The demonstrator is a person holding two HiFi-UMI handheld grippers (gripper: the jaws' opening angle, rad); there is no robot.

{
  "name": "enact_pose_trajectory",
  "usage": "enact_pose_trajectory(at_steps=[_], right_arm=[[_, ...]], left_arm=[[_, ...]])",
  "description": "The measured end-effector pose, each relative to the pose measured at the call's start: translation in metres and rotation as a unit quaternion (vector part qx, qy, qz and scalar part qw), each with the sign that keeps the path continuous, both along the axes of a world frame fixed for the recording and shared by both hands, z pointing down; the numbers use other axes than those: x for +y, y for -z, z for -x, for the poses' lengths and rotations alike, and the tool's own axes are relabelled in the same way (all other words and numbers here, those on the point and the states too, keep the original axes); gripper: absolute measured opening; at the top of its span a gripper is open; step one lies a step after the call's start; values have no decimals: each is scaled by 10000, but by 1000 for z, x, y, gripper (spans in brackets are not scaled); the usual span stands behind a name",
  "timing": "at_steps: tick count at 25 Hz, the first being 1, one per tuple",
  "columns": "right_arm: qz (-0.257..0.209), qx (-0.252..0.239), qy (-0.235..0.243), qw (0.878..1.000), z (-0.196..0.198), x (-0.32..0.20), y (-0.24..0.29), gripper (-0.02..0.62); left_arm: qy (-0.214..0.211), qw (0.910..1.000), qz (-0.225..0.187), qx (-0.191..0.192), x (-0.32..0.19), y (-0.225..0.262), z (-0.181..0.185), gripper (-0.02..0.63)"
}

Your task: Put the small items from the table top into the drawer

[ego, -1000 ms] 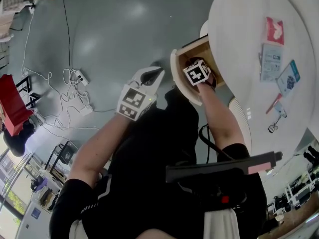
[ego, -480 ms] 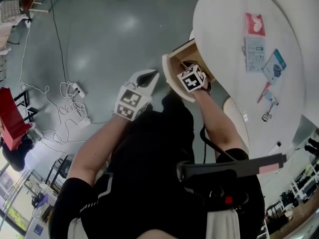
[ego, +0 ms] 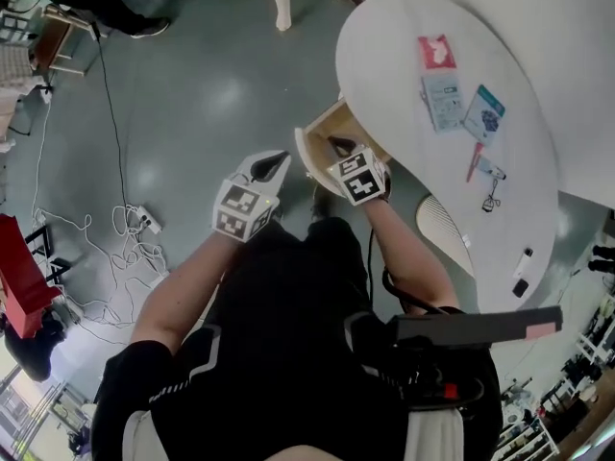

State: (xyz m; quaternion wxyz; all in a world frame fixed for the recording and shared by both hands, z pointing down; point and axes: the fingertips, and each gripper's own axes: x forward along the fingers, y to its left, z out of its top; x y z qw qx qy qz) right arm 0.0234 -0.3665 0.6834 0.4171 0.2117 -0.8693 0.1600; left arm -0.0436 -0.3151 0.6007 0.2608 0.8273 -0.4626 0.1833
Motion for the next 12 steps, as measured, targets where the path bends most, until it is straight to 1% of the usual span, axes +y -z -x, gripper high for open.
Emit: enact_pose_trajectory(at_steps=[5, 9, 12], right_arm=[[-306, -490, -486, 9971, -1, 2, 59, 3], [-647, -923, -838, 9901, 0, -2, 109, 3], [-897, -1272, -939, 9833, 2, 0, 147, 3]], left_arm=[[-108, 9994, -318, 115, 1, 31, 6, 0], [-199, 9981, -562, 120, -4, 57, 10, 0], [-233, 9970, -703, 206, -4, 73, 11, 0]])
